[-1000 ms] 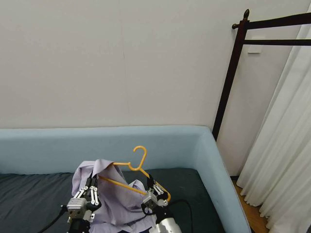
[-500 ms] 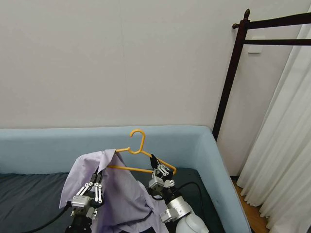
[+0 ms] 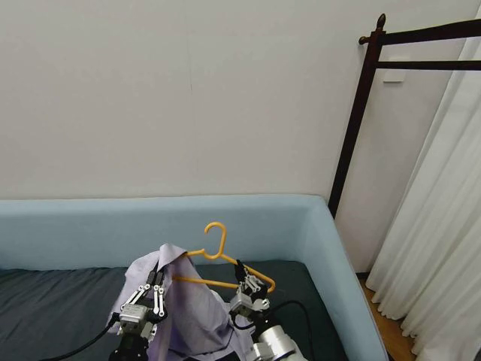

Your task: Pick up the clothes from the sofa and hang them on the clothes hanger.

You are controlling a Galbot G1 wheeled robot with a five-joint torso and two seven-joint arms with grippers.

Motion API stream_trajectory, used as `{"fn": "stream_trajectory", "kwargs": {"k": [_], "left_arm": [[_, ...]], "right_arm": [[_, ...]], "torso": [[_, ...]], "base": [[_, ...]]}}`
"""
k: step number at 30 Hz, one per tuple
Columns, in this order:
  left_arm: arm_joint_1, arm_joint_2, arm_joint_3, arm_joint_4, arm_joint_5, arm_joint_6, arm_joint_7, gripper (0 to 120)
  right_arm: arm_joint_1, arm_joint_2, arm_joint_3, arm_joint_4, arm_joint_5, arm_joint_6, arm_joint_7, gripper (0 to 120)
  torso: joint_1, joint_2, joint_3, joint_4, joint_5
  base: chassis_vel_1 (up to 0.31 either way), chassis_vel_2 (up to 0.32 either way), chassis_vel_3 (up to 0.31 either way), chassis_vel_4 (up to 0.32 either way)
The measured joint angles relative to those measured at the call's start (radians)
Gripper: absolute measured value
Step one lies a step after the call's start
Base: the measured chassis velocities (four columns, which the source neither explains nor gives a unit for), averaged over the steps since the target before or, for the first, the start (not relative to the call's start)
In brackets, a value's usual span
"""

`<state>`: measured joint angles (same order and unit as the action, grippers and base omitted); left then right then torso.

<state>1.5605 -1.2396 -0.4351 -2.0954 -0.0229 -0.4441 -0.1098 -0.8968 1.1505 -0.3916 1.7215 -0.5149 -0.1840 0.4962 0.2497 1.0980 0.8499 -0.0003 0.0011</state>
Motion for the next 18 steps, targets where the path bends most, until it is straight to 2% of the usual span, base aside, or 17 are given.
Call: {"fn": "stream_trajectory", "kwargs": {"k": [6,18], "left_arm": [[0.01,-0.021,0.008,0.066,0.051,-0.03,0.016,0],[-0.022,-0.028,0.016,0.111,0.083,-0.038,-0.012,0]], "right_arm": [[0.032,0.033,0.014,0.007,0.039,0.027,0.003,4],[0.036,-0.014,0.106,0.074,0.061,0.046,0.001,4]], "torso": [[0.0,0.0,0.0,0.0001,-0.0001],[0.0,0.0,0.0,-0.0002,0.0]], "base": [[0.0,0.0,0.0,0.0],[0.0,0.0,0.0,0.0]]}}
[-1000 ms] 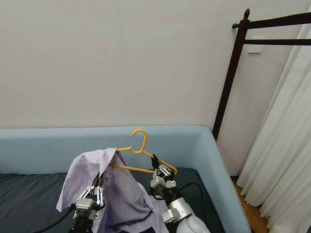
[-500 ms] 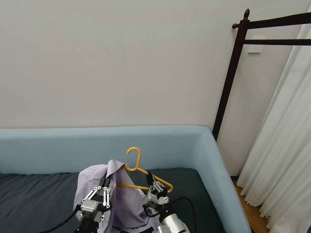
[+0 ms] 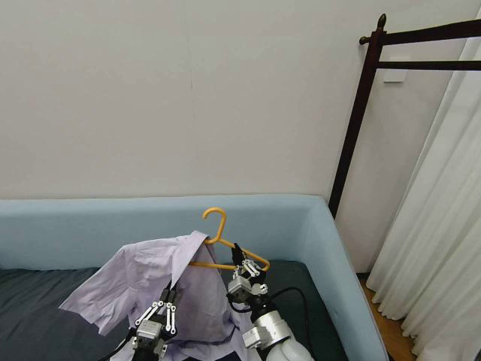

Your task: Pick up the clothes from the sofa and hang them on the clothes hanger.

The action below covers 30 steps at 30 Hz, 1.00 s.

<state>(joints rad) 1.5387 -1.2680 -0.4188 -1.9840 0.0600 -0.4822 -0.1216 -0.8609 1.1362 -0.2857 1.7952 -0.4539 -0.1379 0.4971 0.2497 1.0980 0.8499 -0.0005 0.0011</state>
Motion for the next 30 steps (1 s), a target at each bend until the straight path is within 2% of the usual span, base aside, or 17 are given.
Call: {"fn": "stream_trajectory", "kwargs": {"k": [1,2,4,7,8,11,13,17,18,19,21,22,24,26,27,30], "left_arm": [[-0.003,0.002,0.002,0.002,0.0,-0.01,0.002,0],[-0.004,0.005,0.002,0.002,0.0,-0.022,0.009,7],[-0.002,0.01,0.001,0.002,0.0,-0.033,0.017,10],[0.016,0.048,-0.02,-0.007,-0.007,-0.068,0.029,23],[0.016,0.048,-0.02,-0.007,-0.007,-0.068,0.029,23],[0.043,0.105,-0.047,-0.02,-0.025,-0.09,0.031,38],[0.049,0.125,-0.054,-0.026,-0.039,-0.094,0.031,41],[0.039,0.294,-0.074,-0.081,-0.191,-0.108,0.084,61],[0.039,0.294,-0.074,-0.081,-0.191,-0.108,0.084,61],[0.026,0.34,-0.083,-0.1,-0.244,-0.107,0.101,64],[-0.002,0.427,-0.111,-0.142,-0.37,-0.071,0.111,74],[-0.002,0.427,-0.111,-0.142,-0.37,-0.071,0.111,74],[-0.034,0.518,-0.153,-0.174,-0.508,-0.025,0.111,84],[-0.063,0.604,-0.174,-0.171,-0.606,-0.005,0.118,92],[-0.063,0.604,-0.174,-0.171,-0.606,-0.005,0.118,92],[-0.11,0.711,-0.178,-0.121,-0.744,0.004,0.203,100]], "right_arm": [[0.004,-0.002,0.005,0.005,0.003,0.003,-0.001,4],[0.008,-0.003,0.008,0.006,0.007,0.009,-0.003,4],[0.013,-0.002,0.011,0.006,0.011,0.016,-0.007,4],[0.033,0.005,0.021,-0.011,0.025,0.042,-0.016,4],[0.033,0.005,0.021,-0.011,0.025,0.042,-0.016,4],[0.046,0.007,0.032,-0.035,0.03,0.067,-0.023,4],[0.046,0.007,0.036,-0.037,0.03,0.072,-0.025,4],[0.006,-0.006,0.091,-0.034,0.03,0.09,-0.029,4],[0.006,-0.006,0.091,-0.034,0.03,0.09,-0.029,4],[-0.004,-0.011,0.107,-0.029,0.028,0.095,-0.029,4],[-0.014,-0.022,0.127,-0.014,0.023,0.099,-0.03,4],[-0.014,-0.022,0.127,-0.014,0.023,0.099,-0.03,4],[-0.016,-0.031,0.134,0.007,0.018,0.103,-0.033,4],[-0.017,-0.032,0.142,0.022,0.006,0.112,-0.039,4],[-0.017,-0.032,0.142,0.022,0.006,0.112,-0.039,4],[-0.028,-0.026,0.158,0.024,-0.029,0.134,-0.044,4]], "torso": [[0.0,0.0,0.0,0.0,0.0],[0.0,0.0,0.0,0.0,0.0],[0.0,0.0,0.0,0.0,-0.0001],[0.0,0.0,0.0,0.0001,-0.0001],[0.0,0.0,0.0,0.0001,-0.0001],[0.0,0.0,0.0,0.0005,-0.0003],[0.0,0.0,0.0,0.0004,-0.0002],[0.0,0.0,0.0,0.0,-0.0002],[0.0,0.0,0.0,0.0,-0.0002],[0.0,0.0,0.0,0.0001,-0.0002],[0.0,0.0,0.0,-0.0003,-0.0003],[0.0,0.0,0.0,-0.0003,-0.0003],[0.0,0.0,0.0,-0.0001,-0.0001],[0.0,0.0,0.0,0.0001,0.0],[0.0,0.0,0.0,0.0001,0.0],[0.0,0.0,0.0,0.0003,-0.0003]], "base": [[0.0,0.0,0.0,0.0],[0.0,0.0,0.0,0.0],[0.0,0.0,0.0,0.0],[0.0,0.0,0.0,0.0],[0.0,0.0,0.0,0.0],[0.0,0.0,0.0,0.0],[0.0,0.0,0.0,0.0],[0.0,0.0,0.0,0.0],[0.0,0.0,0.0,0.0],[0.0,0.0,0.0,0.0],[0.0,0.0,0.0,0.0],[0.0,0.0,0.0,0.0],[0.0,0.0,0.0,0.0],[0.0,0.0,0.0,0.0],[0.0,0.0,0.0,0.0],[0.0,0.0,0.0,0.0]]}}
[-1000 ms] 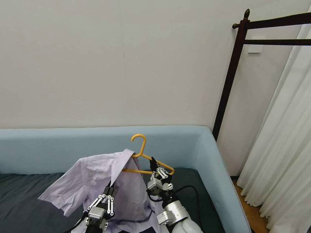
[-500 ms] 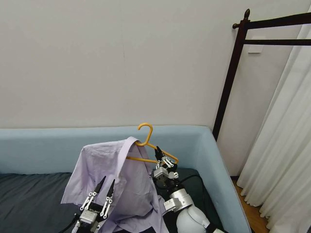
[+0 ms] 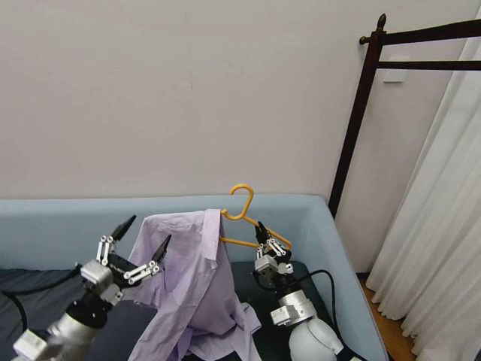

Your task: Pick up the clothes from the sofa and hang them on the clothes hanger.

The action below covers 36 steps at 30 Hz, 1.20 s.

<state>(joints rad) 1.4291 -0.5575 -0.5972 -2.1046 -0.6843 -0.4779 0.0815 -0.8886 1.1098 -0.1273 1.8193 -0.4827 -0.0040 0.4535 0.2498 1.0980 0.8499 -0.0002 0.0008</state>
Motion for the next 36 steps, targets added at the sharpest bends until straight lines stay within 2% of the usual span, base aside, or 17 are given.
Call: {"fn": "stream_trajectory", "kwargs": {"k": [2,4,7,8,10,13,15,18,24,27,29,32,33,36], "left_arm": [[-0.015,0.021,0.006,0.016,-0.029,0.002,0.032,100],[-0.064,0.076,0.015,0.074,-0.1,0.006,0.16,100],[-0.108,0.133,0.019,0.13,-0.176,0.012,0.317,100],[-0.108,0.133,0.019,0.13,-0.176,0.012,0.317,100],[-0.147,0.18,0.023,0.182,-0.216,0.029,0.433,100],[-0.172,0.209,0.031,0.221,-0.227,0.046,0.498,100],[-0.196,0.237,0.039,0.272,-0.231,0.071,0.59,100],[-0.2,0.252,0.04,0.302,-0.218,0.092,0.646,100],[-0.188,0.253,0.048,0.332,-0.156,0.102,0.659,94],[-0.182,0.25,0.051,0.351,-0.133,0.1,0.657,79],[-0.182,0.249,0.051,0.356,-0.131,0.1,0.664,76],[-0.186,0.247,0.051,0.367,-0.131,0.103,0.704,61],[-0.186,0.247,0.051,0.367,-0.131,0.103,0.704,61],[-0.193,0.241,0.052,0.378,-0.134,0.106,0.746,49]], "right_arm": [[-0.005,0.002,0.003,-0.001,-0.01,0.006,0.0,4],[-0.015,0.008,-0.002,-0.012,-0.044,0.032,0.0,4],[-0.019,0.022,-0.025,-0.034,-0.093,0.071,0.0,4],[-0.019,0.022,-0.025,-0.034,-0.093,0.071,0.0,4],[-0.019,0.042,-0.045,-0.065,-0.139,0.107,0.0,4],[-0.018,0.055,-0.056,-0.081,-0.161,0.119,0.001,4],[-0.018,0.069,-0.059,-0.091,-0.189,0.132,0.004,4],[-0.018,0.08,-0.057,-0.099,-0.215,0.145,0.006,4],[-0.015,0.098,-0.056,-0.107,-0.247,0.163,0.015,4],[-0.012,0.108,-0.056,-0.109,-0.259,0.169,0.018,4],[-0.011,0.11,-0.055,-0.109,-0.262,0.169,0.019,4],[-0.006,0.117,-0.045,-0.114,-0.283,0.177,0.025,4],[-0.006,0.117,-0.045,-0.114,-0.283,0.177,0.025,4],[0.0,0.126,-0.038,-0.119,-0.301,0.192,0.033,4]], "torso": [[0.0,0.0,0.0,0.0,0.0001],[0.0,0.0,0.0,-0.0007,-0.0001],[0.0,0.0,0.0,0.0,0.0],[0.0,0.0,0.0,0.0,0.0],[0.0,0.0,0.0,0.0,0.0001],[0.0,0.0,0.0,0.0001,0.0002],[0.0,0.0,0.0,-0.0001,0.0],[0.0,0.0,0.0,-0.0001,0.0001],[0.0,0.0,0.0,-0.0001,0.0],[0.0,0.0,0.0,0.0,0.0],[0.0,0.0,0.0,0.0,0.0001],[0.0,0.0,0.0,-0.0002,0.0002],[0.0,0.0,0.0,-0.0002,0.0002],[0.0,0.0,0.0,-0.0002,0.0003]], "base": [[0.0,0.0,0.0,0.0],[0.0,0.0,0.0,0.0],[0.0,0.0,0.0,0.0],[0.0,0.0,0.0,0.0],[0.0,0.0,0.0,0.0],[0.0,0.0,0.0,0.0],[0.0,0.0,0.0,0.0],[0.0,0.0,0.0,0.0],[0.0,0.0,0.0,0.0],[0.0,0.0,0.0,0.0],[0.0,0.0,0.0,0.0],[0.0,0.0,0.0,0.0],[0.0,0.0,0.0,0.0],[0.0,0.0,0.0,0.0]]}}
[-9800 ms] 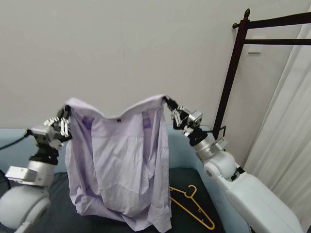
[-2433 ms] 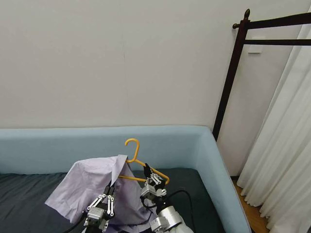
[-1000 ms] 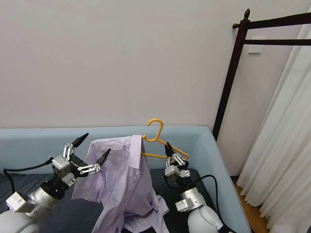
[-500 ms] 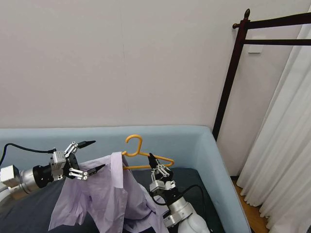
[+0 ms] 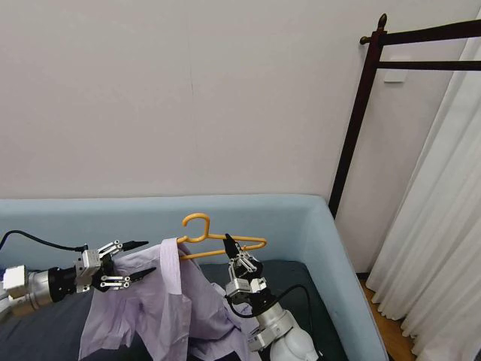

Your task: Pick up the clothes from the sofa and hang them on the clothes hanger.

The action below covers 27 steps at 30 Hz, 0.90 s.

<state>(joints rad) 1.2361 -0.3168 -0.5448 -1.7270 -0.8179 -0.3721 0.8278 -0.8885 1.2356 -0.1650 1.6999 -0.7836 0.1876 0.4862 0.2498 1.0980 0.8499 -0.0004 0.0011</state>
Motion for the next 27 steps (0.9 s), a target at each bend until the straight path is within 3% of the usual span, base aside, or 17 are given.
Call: {"fn": "stream_trajectory", "kwargs": {"k": [10,14,20,24,25,27], "left_arm": [[-0.013,-0.02,0.009,0.032,-0.001,0.004,0.035,11],[-0.014,-0.029,0.014,0.044,-0.004,-0.003,0.025,7],[-0.022,-0.041,0.014,0.084,-0.011,0.002,0.025,7],[-0.031,-0.071,0.012,0.143,-0.019,0.003,0.047,7],[-0.031,-0.071,0.012,0.143,-0.019,0.003,0.047,7],[-0.03,-0.096,0.01,0.184,-0.007,-0.001,0.064,7]], "right_arm": [[0.003,0.01,-0.008,0.005,0.012,0.009,0.007,4],[0.003,0.009,-0.015,0.01,0.052,0.016,0.007,4],[-0.003,-0.001,-0.01,0.022,0.154,0.064,-0.028,22],[-0.024,-0.006,0.025,0.021,0.289,0.246,-0.199,41],[-0.024,-0.006,0.025,0.021,0.289,0.246,-0.199,41],[-0.029,-0.017,0.021,-0.022,0.428,0.277,-0.286,52]], "torso": [[0.0,0.0,0.0,0.0,-0.0001],[0.0,0.0,0.0,0.0001,-0.0001],[0.0,0.0,0.0,0.0001,-0.0002],[0.0,0.0,0.0,-0.0001,-0.0001],[0.0,0.0,0.0,-0.0001,-0.0001],[0.0,0.0,0.0,0.0,0.0]], "base": [[0.0,0.0,0.0,0.0],[0.0,0.0,0.0,0.0],[0.0,0.0,0.0,0.0],[0.0,0.0,0.0,0.0],[0.0,0.0,0.0,0.0],[0.0,0.0,0.0,0.0]]}}
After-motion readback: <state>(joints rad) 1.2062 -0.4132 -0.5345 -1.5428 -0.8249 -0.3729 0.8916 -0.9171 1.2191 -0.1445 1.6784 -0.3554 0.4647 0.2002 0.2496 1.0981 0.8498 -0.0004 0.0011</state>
